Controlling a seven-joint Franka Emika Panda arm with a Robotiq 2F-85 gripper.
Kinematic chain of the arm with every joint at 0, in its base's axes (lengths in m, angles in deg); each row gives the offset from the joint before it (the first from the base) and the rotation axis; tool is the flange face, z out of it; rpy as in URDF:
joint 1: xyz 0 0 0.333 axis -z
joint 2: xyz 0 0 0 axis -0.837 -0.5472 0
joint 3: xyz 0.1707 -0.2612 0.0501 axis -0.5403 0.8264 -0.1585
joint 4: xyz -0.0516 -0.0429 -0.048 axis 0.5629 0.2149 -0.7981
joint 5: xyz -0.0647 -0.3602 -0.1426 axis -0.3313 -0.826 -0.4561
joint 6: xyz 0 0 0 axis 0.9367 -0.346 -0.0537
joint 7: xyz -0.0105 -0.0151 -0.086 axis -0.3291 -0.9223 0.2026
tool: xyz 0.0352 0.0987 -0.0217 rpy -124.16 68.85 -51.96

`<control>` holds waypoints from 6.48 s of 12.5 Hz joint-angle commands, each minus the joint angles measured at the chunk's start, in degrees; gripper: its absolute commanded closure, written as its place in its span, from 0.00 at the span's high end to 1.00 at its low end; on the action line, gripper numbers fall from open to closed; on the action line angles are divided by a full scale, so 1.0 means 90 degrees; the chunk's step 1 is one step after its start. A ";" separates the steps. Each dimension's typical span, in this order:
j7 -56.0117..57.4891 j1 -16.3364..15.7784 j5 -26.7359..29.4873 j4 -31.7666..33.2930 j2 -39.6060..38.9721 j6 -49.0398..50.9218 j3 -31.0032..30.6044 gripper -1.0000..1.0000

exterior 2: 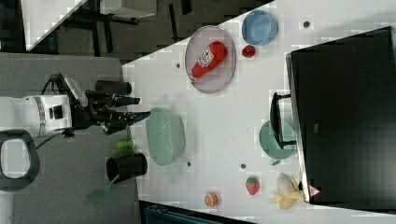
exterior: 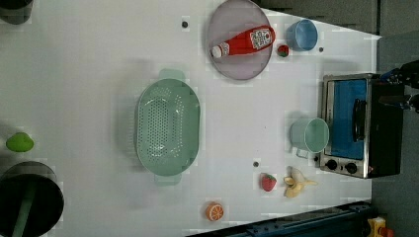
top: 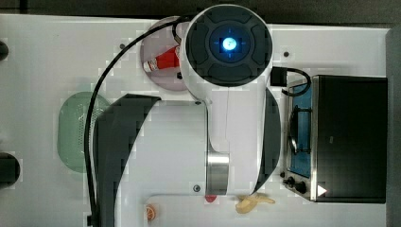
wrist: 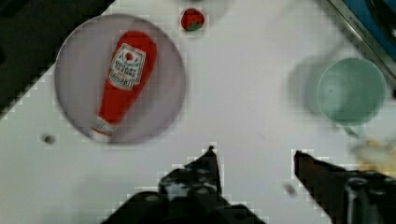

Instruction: Drag strainer left to right.

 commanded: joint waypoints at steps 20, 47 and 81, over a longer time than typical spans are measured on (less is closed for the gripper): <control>-0.5278 -0.0275 -0.0053 0.1918 -0.0343 -0.2410 -0.3428 1.00; -0.8171 -0.0453 -0.0965 0.2900 -0.2985 -0.5248 -0.1773 1.00; -0.2052 -0.0093 -0.0898 0.3592 -0.0898 -0.4831 0.0756 1.00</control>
